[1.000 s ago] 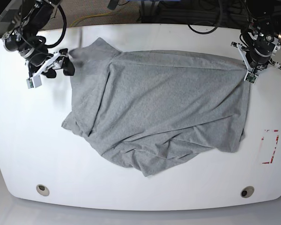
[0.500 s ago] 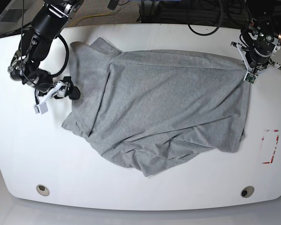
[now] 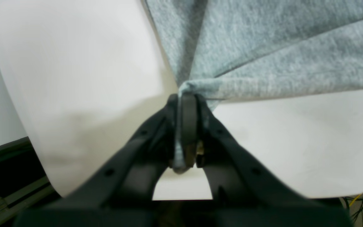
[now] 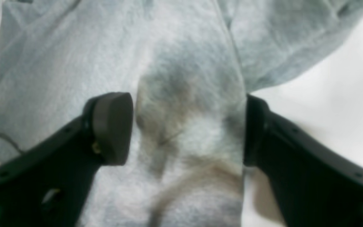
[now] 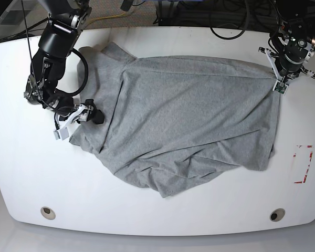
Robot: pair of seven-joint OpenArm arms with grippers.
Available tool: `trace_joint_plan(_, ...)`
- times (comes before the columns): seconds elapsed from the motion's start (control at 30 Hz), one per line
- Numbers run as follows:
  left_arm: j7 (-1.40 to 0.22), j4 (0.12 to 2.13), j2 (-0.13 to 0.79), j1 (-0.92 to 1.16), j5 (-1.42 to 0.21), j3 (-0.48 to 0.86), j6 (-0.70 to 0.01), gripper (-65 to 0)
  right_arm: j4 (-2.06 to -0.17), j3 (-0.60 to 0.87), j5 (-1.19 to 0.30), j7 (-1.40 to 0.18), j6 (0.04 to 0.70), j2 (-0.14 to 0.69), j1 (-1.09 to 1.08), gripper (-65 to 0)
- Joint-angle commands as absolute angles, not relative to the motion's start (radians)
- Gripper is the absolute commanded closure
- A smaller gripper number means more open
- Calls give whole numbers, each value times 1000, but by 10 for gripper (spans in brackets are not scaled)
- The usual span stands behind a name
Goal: Fold the T-shirt properly
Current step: 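Release and regrasp the shirt edge with the right gripper, then lift the shirt with both grippers and shake it out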
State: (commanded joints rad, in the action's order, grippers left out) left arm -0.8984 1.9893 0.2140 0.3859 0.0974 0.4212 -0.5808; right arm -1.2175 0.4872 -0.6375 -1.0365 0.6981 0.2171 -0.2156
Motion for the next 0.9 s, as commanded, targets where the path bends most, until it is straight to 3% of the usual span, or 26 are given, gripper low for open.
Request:
trace_joint_plan(0.1, -898, 1988, 214, 384, 97, 421, -581, 0, -1273, 486, -638, -1044, 698, 217, -203, -70)
trace_joint_plan(0.13, -898, 1988, 214, 384, 97, 421, -581, 0, -1288, 486, -638, -1050, 698, 217, -196, -35)
trace_joint_plan(0.5, -898, 1988, 214, 358, 97, 420, -581, 0, -1504, 493, -639, -1092, 698, 219, -61, 0)
trace_joint_plan(0.8, -898, 1974, 214, 358, 97, 420, -581, 0, -1624, 608, -628, -1159, 698, 165, 94, 0)
trace_joint_plan(0.9, -898, 1959, 214, 357, 97, 420, -581, 0, -1627, 608, -638, -1159, 698, 165, 127, -117)
